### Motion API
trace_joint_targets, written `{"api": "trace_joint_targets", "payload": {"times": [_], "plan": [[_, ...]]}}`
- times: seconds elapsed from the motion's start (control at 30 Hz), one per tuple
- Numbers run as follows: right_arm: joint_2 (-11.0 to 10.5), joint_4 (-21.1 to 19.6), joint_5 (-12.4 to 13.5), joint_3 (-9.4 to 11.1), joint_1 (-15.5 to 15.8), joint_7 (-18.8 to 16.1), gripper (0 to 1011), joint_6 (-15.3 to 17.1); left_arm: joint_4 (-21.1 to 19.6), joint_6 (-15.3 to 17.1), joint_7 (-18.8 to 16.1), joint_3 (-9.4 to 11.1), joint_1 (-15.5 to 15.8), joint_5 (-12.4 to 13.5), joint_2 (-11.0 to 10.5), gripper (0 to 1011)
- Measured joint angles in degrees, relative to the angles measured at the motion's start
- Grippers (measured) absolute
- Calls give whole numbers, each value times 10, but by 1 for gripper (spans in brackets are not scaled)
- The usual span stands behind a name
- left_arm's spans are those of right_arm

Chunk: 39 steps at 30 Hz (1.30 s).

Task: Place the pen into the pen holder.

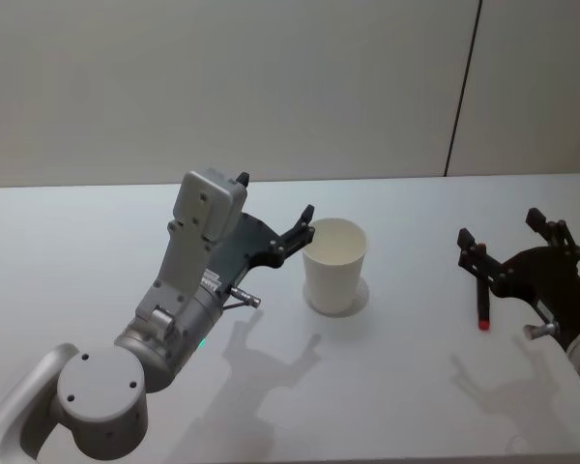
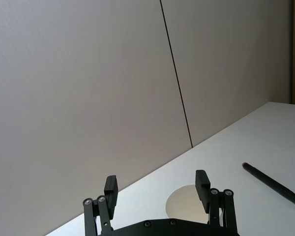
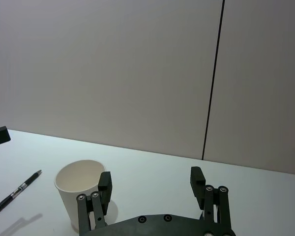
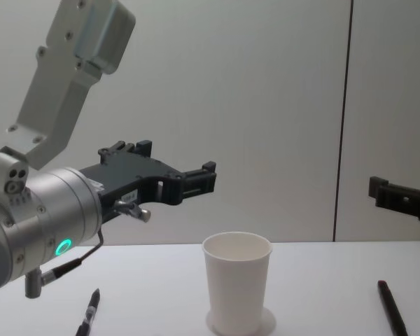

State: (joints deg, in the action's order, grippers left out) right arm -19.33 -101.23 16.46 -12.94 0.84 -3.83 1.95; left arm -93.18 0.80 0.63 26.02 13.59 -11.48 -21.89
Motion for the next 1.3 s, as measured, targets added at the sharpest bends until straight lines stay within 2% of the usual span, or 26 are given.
{"api": "trace_joint_targets", "payload": {"times": [1.3], "plan": [[0,0,0,0,0,0,1001,0,0,0,0,0,0,0,0,1004]]}}
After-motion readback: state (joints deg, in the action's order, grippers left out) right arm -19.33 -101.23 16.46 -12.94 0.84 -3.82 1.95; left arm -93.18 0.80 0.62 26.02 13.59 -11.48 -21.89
